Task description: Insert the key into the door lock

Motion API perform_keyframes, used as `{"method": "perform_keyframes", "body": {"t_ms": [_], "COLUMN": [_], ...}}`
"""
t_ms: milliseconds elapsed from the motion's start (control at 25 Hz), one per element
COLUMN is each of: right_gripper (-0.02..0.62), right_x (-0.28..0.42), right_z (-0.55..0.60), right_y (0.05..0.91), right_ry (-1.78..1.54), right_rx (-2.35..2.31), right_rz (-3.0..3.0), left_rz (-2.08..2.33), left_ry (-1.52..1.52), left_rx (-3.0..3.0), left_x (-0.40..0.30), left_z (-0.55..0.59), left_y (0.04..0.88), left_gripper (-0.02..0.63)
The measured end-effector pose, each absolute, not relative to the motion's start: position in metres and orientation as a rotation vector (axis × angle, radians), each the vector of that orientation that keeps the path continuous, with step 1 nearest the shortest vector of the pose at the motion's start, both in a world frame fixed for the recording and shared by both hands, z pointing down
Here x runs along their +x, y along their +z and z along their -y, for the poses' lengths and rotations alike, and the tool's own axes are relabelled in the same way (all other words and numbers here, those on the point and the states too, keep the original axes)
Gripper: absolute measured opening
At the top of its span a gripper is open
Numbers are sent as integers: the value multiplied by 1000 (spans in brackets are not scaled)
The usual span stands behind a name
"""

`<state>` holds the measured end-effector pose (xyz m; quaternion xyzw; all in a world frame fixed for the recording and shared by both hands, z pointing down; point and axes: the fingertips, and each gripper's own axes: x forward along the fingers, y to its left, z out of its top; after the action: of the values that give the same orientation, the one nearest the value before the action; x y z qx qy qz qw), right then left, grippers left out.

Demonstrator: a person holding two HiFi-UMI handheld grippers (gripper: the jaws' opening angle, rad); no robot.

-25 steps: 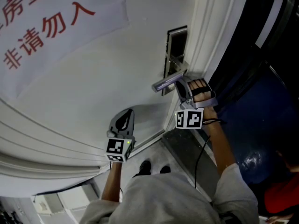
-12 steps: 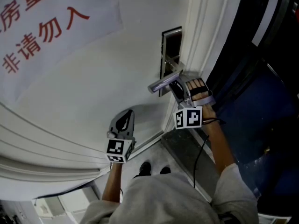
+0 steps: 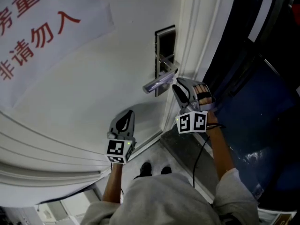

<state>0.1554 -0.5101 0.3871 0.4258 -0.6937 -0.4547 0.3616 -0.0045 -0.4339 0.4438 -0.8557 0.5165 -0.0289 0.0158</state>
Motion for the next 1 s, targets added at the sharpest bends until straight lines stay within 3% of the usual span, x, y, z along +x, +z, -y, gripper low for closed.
{"method": "perform_keyframes", "body": {"t_ms": [600, 1000], "right_gripper": [46, 21], "right_x": [264, 311], "right_z": [452, 403], "right_y": [419, 460], "right_ry": [-301, -85], "right_rx": [1703, 1896], "right_rz": [2234, 2190], "left_rz": [-1466, -1414], "left_ry": [-89, -98], "left_rx": [-2742, -2790], "left_x": [33, 52], "left_z": [448, 450], "left_y": [446, 454], "left_gripper": [18, 18]}}
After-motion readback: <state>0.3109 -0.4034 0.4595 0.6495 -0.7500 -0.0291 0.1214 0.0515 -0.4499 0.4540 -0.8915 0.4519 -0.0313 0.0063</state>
